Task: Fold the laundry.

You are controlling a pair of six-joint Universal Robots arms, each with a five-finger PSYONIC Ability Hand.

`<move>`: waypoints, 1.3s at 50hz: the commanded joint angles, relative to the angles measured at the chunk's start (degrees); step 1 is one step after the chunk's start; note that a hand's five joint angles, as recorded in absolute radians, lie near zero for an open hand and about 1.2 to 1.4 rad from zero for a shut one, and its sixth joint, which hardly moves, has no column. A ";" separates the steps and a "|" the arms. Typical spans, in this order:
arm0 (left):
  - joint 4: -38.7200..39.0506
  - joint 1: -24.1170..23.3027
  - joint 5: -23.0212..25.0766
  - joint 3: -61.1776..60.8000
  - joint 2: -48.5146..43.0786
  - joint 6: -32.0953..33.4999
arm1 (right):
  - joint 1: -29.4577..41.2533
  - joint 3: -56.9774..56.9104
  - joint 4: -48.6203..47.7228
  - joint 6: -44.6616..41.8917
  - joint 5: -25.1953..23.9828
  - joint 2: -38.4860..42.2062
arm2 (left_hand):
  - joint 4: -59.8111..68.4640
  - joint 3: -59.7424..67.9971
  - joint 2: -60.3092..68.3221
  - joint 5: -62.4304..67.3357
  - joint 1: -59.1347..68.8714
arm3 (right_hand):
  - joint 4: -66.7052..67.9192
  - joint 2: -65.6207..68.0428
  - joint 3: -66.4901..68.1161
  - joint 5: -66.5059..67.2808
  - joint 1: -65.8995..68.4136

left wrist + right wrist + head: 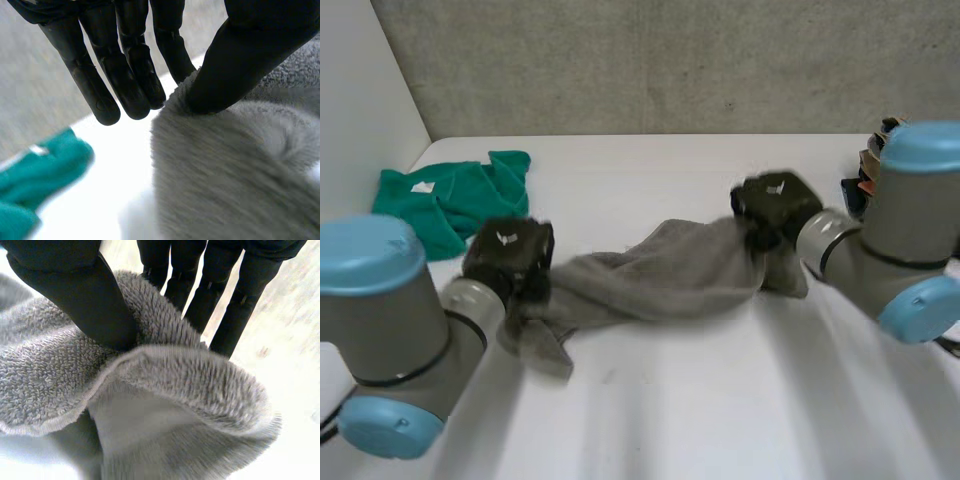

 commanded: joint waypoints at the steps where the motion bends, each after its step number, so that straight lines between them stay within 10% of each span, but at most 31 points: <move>1: -0.87 -0.76 -0.06 -2.44 1.84 0.87 | 1.15 2.16 0.22 -6.48 3.36 2.92 | 0.76 1.18 0.92 3.68 4.23 | 11.51 12.59 12.32 13.51 15.87; 8: -6.05 -1.02 -0.76 -2.63 11.95 2.71 | 1.24 7.87 -0.39 -6.93 2.58 -2.34 | -35.79 -35.37 -35.63 -32.88 -32.32 | 11.51 12.59 12.32 13.51 15.87; 34: -29.79 -0.85 7.50 31.56 -18.26 13.26 | 0.36 18.34 -4.35 -7.10 1.87 -6.84 | -38.70 -38.28 -38.54 -35.79 -35.23 | 11.51 12.59 12.32 13.51 15.87; 44: -29.00 -0.76 6.88 31.92 -17.92 12.39 | 0.27 17.38 -4.52 -7.10 1.70 -7.11 | 11.23 11.65 11.39 14.15 14.70 | 11.51 12.59 12.32 13.51 15.87; 51: -27.69 -1.29 6.88 29.99 -9.06 10.37 | 0.19 14.49 -3.73 -6.22 1.52 -8.07 | 11.23 11.65 11.39 14.15 14.70 | -58.49 -57.41 -57.68 -56.49 -54.13; 65: -26.28 -1.64 6.71 20.24 5.98 9.75 | -12.46 2.62 11.29 -20.35 -14.99 -13.70 | 11.23 11.65 11.39 14.15 14.70 | -58.49 -57.41 -57.68 -56.49 -54.13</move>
